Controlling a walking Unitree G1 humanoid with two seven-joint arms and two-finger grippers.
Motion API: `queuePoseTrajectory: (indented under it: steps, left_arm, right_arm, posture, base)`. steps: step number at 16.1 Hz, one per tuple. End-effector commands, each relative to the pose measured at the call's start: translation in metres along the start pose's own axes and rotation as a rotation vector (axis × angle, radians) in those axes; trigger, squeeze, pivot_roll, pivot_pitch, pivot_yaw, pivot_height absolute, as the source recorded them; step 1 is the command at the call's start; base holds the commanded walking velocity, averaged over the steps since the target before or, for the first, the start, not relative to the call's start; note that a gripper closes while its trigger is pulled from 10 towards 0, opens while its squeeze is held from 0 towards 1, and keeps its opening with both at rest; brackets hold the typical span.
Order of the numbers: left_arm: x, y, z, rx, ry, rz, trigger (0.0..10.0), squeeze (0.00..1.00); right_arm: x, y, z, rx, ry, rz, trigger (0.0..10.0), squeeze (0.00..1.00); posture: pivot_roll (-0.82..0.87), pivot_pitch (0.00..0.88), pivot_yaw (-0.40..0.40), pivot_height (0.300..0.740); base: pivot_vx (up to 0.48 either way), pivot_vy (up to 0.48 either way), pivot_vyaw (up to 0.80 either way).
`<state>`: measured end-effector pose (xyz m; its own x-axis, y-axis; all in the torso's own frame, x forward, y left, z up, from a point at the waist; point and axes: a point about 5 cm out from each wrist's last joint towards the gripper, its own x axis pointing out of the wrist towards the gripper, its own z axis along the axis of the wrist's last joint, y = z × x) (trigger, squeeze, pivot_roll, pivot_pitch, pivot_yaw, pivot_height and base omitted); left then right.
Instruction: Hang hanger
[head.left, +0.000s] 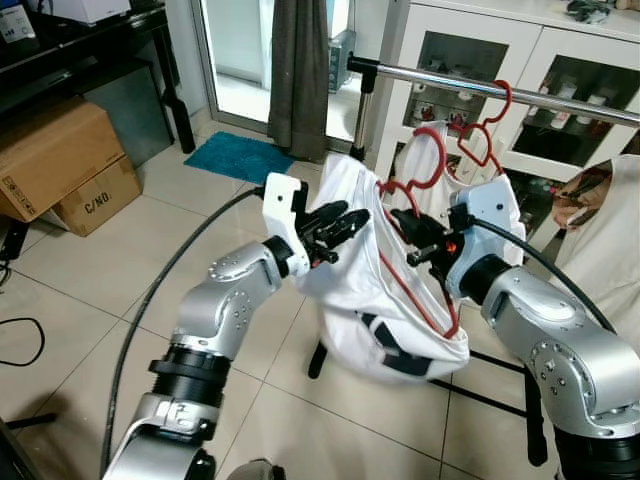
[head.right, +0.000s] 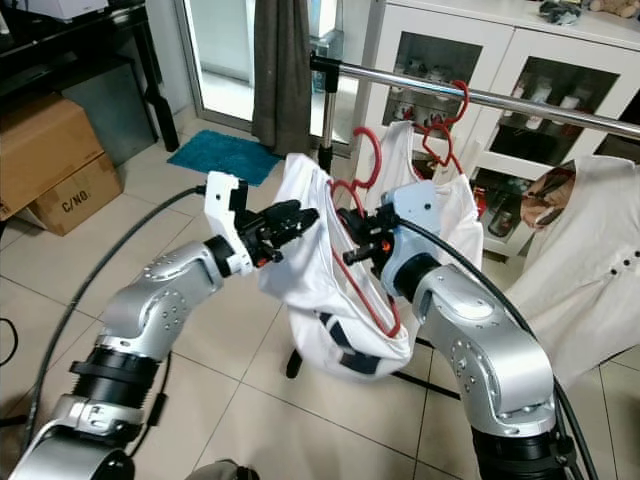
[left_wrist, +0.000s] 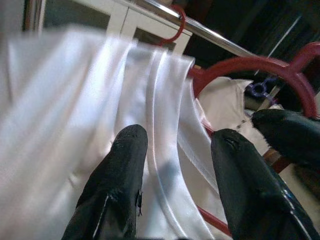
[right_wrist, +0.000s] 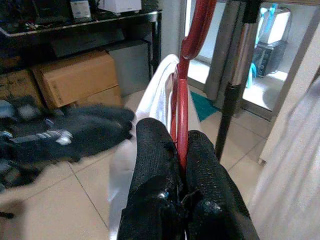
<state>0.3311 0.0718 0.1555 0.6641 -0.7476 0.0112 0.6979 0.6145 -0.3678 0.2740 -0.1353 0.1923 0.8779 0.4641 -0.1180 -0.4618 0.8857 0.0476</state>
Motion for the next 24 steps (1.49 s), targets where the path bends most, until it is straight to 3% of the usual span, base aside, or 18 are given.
queuePoseTrajectory:
  steps: [1, 7, 9, 10, 11, 12, 21, 24]
  left_arm:
    - [0.003, -0.001, -0.005, -0.027, 0.029, -0.013, 10.0, 0.0]
    - [0.01, 0.005, -0.014, 0.071, 0.076, 0.063, 10.0, 0.0]
    - [0.011, 0.006, -0.017, 0.07, 0.081, 0.053, 2.7, 0.0]
    - [0.011, 0.006, -0.017, 0.071, 0.082, 0.042, 0.9, 0.0]
    - [0.012, 0.006, -0.018, 0.073, 0.081, 0.04, 0.9, 0.0]
    - [0.012, 0.006, -0.019, 0.065, 0.08, 0.028, 0.0, 0.0]
    - [0.008, 0.008, -0.018, 0.074, 0.061, 0.019, 0.0, 0.0]
    - [0.001, 0.013, -0.012, 0.06, 0.014, 0.047, 0.0, 0.0]
  right_arm:
    - [-0.001, 0.006, 0.011, -0.015, -0.038, 0.023, 10.0, 0.0]
    - [-0.002, 0.015, 0.019, 0.0, -0.069, 0.082, 10.0, 0.0]
    - [-0.002, 0.017, 0.022, 0.001, -0.079, 0.1, 10.0, 0.0]
    - [-0.002, 0.018, 0.023, 0.003, -0.081, 0.106, 10.0, 0.0]
    - [-0.003, 0.018, 0.023, 0.004, -0.081, 0.107, 10.0, 0.0]
    - [-0.003, 0.019, 0.023, 0.005, -0.081, 0.111, 10.0, 0.0]
    - [-0.004, 0.017, 0.023, 0.017, -0.075, 0.085, 10.0, 0.0]
    - [-0.003, 0.013, 0.021, 0.02, -0.069, 0.052, 10.0, 0.0]
  posture:
    - [-0.09, 0.0, -0.015, 0.71]
    - [-0.1, 0.0, -0.014, 0.71]
    - [-0.11, 0.0, -0.013, 0.71]
    - [-0.11, 0.0, -0.013, 0.71]
    - [-0.11, 0.0, -0.013, 0.71]
    - [-0.11, 0.0, -0.009, 0.71]
    - [-0.11, 0.0, -0.007, 0.71]
    - [-0.1, 0.0, -0.008, 0.71]
  base:
    - [0.0, 0.0, 0.0]
    - [0.0, 0.0, 0.0]
    - [0.0, 0.0, 0.0]
    - [0.0, 0.0, 0.0]
    - [0.0, 0.0, 0.0]
    - [0.0, 0.0, 0.0]
    - [0.0, 0.0, 0.0]
    - [0.0, 0.0, 0.0]
